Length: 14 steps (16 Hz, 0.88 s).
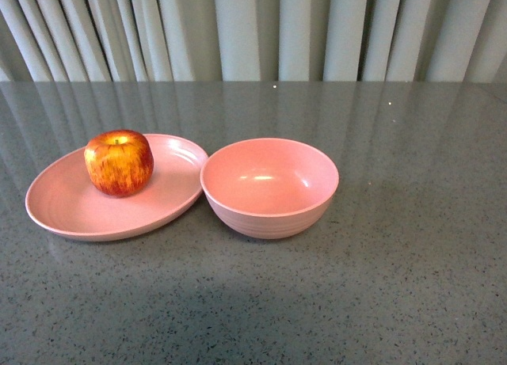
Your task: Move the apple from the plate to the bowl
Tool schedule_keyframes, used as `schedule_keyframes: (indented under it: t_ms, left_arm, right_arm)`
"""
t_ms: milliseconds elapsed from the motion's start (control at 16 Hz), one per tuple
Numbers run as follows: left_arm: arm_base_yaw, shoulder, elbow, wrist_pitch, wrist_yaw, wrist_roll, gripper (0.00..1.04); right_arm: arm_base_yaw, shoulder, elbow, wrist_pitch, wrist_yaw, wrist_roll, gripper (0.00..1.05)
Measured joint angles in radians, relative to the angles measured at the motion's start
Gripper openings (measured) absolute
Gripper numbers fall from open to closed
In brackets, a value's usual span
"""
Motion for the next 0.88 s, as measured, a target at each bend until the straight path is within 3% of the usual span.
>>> schedule_keyframes:
  t_ms: [62, 125, 750, 875]
  left_arm:
    - [0.0, 0.0, 0.0, 0.0, 0.0, 0.0, 0.98]
    - [0.0, 0.0, 0.0, 0.0, 0.0, 0.0, 0.98]
    - [0.0, 0.0, 0.0, 0.0, 0.0, 0.0, 0.98]
    - [-0.05, 0.092, 0.06, -0.178, -0.125, -0.015, 0.98]
  right_arm:
    - [0.0, 0.0, 0.0, 0.0, 0.0, 0.0, 0.96]
    - [0.0, 0.0, 0.0, 0.0, 0.0, 0.0, 0.99]
    - [0.0, 0.0, 0.0, 0.0, 0.0, 0.0, 0.98]
    - [0.0, 0.0, 0.0, 0.0, 0.0, 0.0, 0.98]
